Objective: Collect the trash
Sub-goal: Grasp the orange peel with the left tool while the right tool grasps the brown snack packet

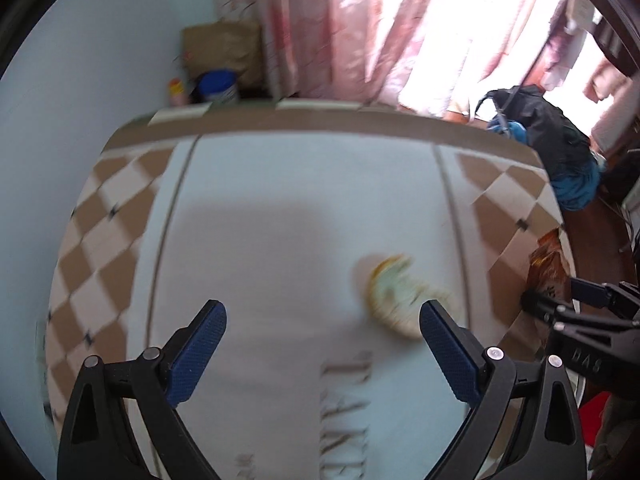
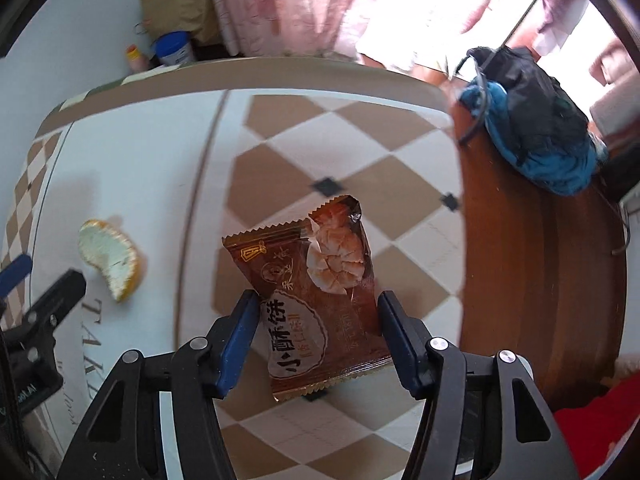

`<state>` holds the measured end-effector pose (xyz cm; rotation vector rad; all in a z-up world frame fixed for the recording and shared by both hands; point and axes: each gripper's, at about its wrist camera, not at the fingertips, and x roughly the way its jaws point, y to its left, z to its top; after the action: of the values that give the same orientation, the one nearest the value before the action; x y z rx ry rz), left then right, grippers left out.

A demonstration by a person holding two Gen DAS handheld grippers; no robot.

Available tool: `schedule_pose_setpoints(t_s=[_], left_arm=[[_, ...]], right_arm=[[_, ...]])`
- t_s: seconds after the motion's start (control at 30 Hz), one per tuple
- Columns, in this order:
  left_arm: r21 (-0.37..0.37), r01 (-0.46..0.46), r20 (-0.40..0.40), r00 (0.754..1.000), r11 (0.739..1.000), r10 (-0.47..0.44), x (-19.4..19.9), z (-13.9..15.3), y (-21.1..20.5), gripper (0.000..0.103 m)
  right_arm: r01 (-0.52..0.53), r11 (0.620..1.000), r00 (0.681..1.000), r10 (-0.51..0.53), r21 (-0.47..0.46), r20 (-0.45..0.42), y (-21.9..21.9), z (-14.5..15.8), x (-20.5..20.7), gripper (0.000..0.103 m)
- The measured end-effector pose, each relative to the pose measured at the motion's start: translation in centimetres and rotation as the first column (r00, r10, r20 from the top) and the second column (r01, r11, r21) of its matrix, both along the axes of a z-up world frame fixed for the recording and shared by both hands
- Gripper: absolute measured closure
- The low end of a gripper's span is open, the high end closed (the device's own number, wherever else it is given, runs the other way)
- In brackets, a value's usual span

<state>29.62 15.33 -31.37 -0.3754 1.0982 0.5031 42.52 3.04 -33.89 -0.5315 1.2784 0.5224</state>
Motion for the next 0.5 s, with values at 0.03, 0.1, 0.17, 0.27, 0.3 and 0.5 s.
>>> schedule_pose_setpoints(t_s=[0.03,0.1,0.17,0.27,0.3,0.5], left_arm=[[0.003,0.028,-0.006,1.000,1.000,-0.028,0.8,-0.2,-0.3,0.018],[-0.002,0.057,-0.023,0.998,0.998,-0.057,1.8,-0.6,-0.7,0.030],[0.001,0.074,-0.032,0.997,0.997,-0.074,2.5,-1.0,-0.8,0.047],[0.003,0.101,-0.028,0.995,0.995,-0.101,3.0,-1.4,-1.2,0.084],[0.016,0.102,-0.028,0.994,0.995,-0.102,3.2,-1.2,-1.3,0.090],[0.100,0.090,-0.023,0.996,0.991,-0.088,2.3,0.3,-1.8,0.098]], right_arm=[[0.005,1.000,1.000,-0.005,-0.002,-0.002,-0.1,-0.1,0.3,0.040],[0.021,1.000,1.000,-0.021,0.002,-0.011,-0.6,-0.1,0.8,0.040],[0.029,1.000,0.999,-0.029,0.005,-0.016,-0.8,-0.3,1.2,0.040],[0.028,1.000,0.999,-0.028,0.008,-0.020,-0.6,-0.4,1.5,0.040],[0.025,1.000,0.999,-0.025,0.011,-0.021,-0.6,-0.4,1.4,0.041],[0.011,0.999,1.000,-0.011,0.044,-0.004,-0.7,0.7,0.0,0.042]])
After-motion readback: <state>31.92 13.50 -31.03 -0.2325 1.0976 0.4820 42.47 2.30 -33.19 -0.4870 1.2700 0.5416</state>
